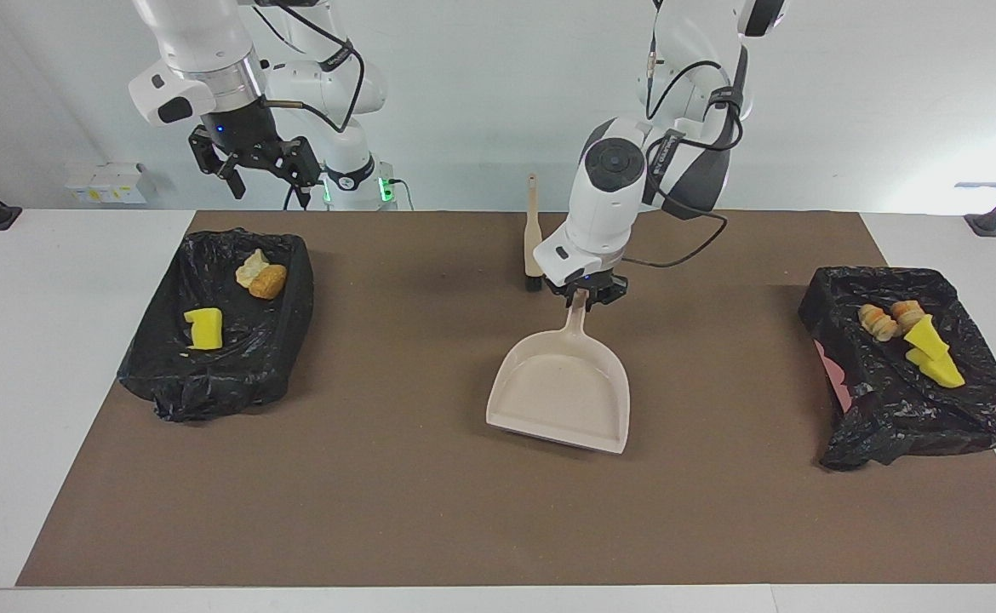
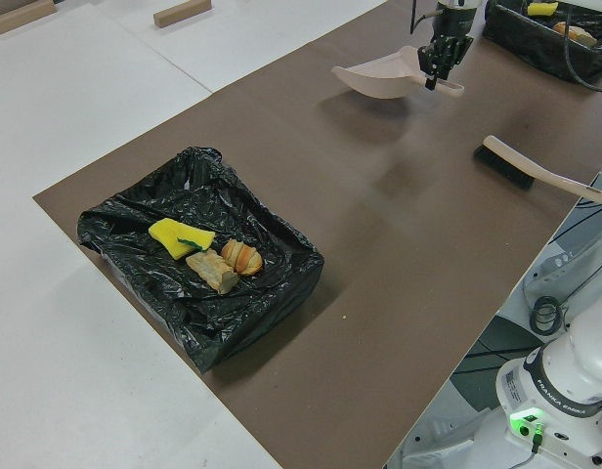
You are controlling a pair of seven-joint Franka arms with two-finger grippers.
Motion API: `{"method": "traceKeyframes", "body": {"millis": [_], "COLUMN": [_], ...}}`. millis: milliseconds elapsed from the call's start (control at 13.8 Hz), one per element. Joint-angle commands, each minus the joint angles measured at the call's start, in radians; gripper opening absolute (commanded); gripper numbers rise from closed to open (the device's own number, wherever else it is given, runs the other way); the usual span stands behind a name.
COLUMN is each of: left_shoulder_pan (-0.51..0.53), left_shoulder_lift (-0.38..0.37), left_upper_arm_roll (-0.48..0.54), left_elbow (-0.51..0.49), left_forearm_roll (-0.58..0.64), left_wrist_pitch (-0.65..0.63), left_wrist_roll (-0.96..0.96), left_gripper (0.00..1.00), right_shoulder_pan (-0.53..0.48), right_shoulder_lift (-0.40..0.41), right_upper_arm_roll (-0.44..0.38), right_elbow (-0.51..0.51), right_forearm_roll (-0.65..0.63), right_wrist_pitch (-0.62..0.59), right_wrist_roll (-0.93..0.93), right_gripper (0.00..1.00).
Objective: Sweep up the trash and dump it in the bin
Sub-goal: 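Lift the emptied dustpan out of the bag with the left gripper, then set the dustpan down at the table center and release it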
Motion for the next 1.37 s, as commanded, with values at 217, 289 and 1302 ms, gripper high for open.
{"method": "traceKeyframes", "body": {"millis": [217,289,1302], "left_shoulder_pan": [-0.063,-0.055,0.331], "left_shoulder_lift": [-0.02,-0.02,-0.097], "left_upper_arm_roll": [0.018,0.018,0.035], "left_elbow": [-0.156,-0.156,0.023], "left_forearm_roll": [-0.033,-0.033,-0.026], "left_wrist_pitch": [0.193,0.19,0.075], "left_wrist_roll": [-0.192,-0.188,0.202], "left_gripper": [0.3,0.72,1.0], "right_shoulder_pan": [-0.003,-0.002,0.067], "right_shoulder_lift": [0.004,0.005,0.007], "right_upper_arm_roll": [0.009,0.007,-0.102], "right_elbow": [0.021,0.022,0.021], "right_forearm_roll": [-0.009,-0.012,-0.003], "right_wrist_pitch": [-0.007,-0.009,-0.01], "right_wrist_roll": [-0.032,-0.032,-0.055], "right_gripper": [1.0,1.0,1.0]}}
